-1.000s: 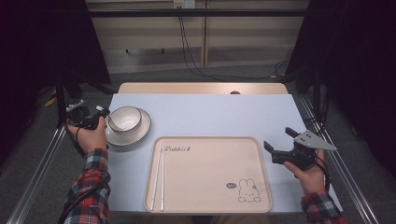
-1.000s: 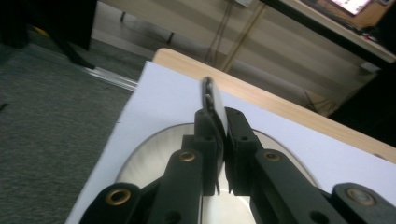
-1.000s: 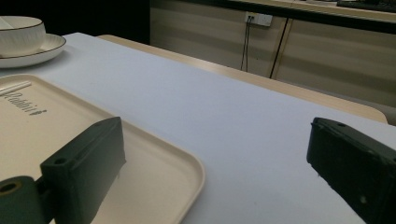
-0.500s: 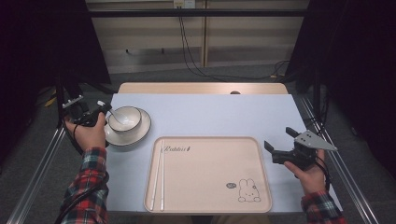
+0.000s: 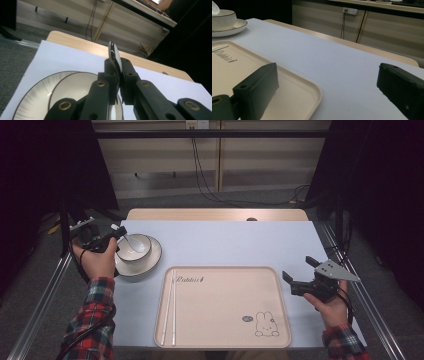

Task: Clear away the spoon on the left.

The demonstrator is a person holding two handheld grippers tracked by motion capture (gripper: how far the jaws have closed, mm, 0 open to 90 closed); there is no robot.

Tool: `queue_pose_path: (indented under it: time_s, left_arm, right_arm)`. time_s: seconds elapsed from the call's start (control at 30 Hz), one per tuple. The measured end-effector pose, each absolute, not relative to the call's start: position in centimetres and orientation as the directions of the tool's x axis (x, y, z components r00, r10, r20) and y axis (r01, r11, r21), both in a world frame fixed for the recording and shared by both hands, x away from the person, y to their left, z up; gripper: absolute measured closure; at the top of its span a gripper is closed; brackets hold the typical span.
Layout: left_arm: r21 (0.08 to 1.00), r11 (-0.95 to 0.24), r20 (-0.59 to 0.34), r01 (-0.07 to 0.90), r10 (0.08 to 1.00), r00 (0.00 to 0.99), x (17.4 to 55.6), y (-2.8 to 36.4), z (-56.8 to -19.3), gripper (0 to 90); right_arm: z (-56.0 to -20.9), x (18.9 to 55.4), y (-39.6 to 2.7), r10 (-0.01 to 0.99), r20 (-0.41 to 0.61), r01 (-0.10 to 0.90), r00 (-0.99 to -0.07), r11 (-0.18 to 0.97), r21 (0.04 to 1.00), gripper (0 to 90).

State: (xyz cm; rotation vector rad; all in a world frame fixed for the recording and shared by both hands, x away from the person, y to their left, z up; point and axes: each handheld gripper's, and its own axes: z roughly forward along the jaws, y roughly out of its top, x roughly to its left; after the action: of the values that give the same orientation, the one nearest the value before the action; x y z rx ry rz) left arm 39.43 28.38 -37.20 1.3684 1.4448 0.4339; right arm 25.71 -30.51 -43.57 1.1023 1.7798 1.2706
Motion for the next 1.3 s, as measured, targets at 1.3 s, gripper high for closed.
queue_pose_path:
  time_s: [1.3]
  left_arm:
    - [0.755,0.096,-0.452,0.649,0.793,0.408,37.8,23.0,-38.0,85.8]
  right_arm:
    - [-43.5,25.7,-30.6,0.907,-0.033,0.244,-0.42,0.148,0.958,0.9]
